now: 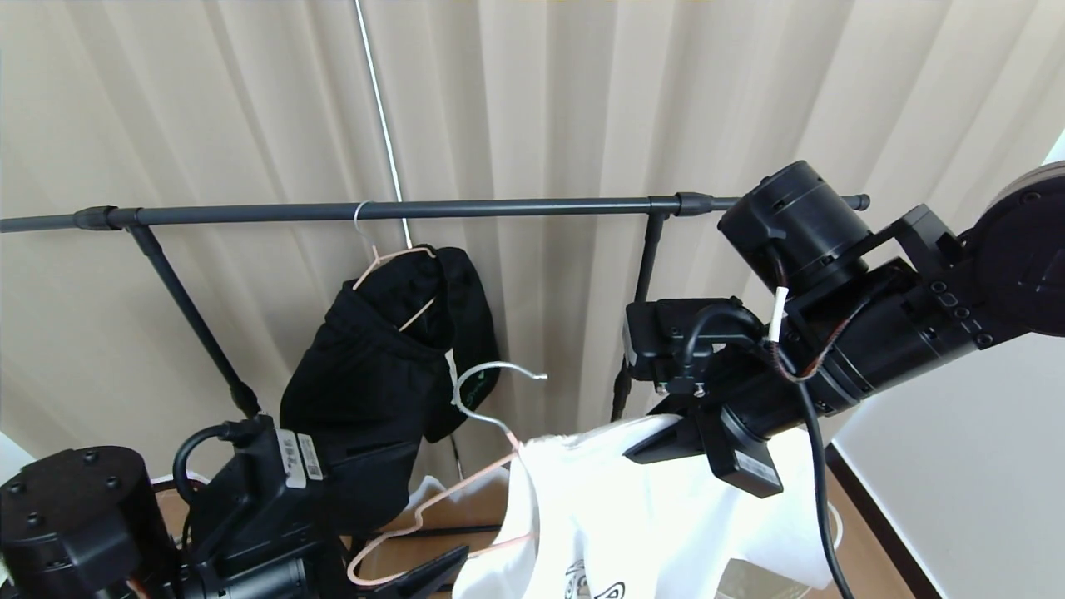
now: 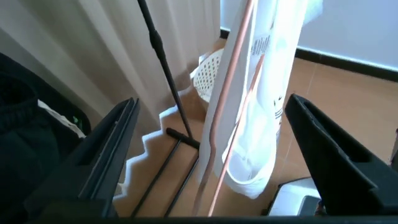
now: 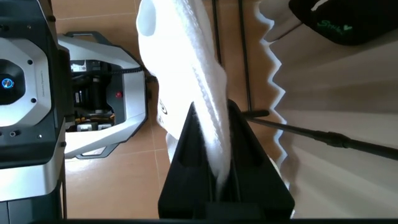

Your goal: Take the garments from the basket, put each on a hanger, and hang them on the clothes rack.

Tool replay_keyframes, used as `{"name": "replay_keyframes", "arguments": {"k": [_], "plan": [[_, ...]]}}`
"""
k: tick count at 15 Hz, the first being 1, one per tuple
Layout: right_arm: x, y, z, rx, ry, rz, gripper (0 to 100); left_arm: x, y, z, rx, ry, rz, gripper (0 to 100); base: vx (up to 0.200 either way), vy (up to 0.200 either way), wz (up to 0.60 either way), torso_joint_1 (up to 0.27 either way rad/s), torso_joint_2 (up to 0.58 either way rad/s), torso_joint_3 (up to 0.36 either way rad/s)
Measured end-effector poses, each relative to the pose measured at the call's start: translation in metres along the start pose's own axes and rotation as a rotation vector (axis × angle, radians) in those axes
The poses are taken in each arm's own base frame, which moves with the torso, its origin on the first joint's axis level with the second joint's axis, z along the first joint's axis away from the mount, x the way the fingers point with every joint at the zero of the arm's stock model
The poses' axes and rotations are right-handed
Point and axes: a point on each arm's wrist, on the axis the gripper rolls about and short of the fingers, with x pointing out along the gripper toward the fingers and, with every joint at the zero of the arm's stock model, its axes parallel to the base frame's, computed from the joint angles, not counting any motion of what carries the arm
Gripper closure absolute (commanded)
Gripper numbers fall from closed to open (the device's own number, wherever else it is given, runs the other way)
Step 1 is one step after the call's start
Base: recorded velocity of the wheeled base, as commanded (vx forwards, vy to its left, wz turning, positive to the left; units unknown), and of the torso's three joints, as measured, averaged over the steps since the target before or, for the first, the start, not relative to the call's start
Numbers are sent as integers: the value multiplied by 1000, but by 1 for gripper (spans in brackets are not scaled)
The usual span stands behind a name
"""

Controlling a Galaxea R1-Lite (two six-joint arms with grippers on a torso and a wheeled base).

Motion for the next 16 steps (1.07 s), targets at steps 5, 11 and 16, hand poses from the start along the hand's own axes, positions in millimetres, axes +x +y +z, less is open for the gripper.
{"name": "replay_keyframes", "arguments": {"k": [5,11,16], "plan": [[-7,-3,-6,65,33,-204,100,8,14,19,-267,-110,22,0,0,0,0,0,0,0],[3,-4,-16,82,18,-449,100,27,33,16,-335,-10,132,0,0,0,0,0,0,0],[-2,-4,-17,137,-80,-599,100,39,40,15,-387,141,224,0,0,0,0,0,0,0]]}}
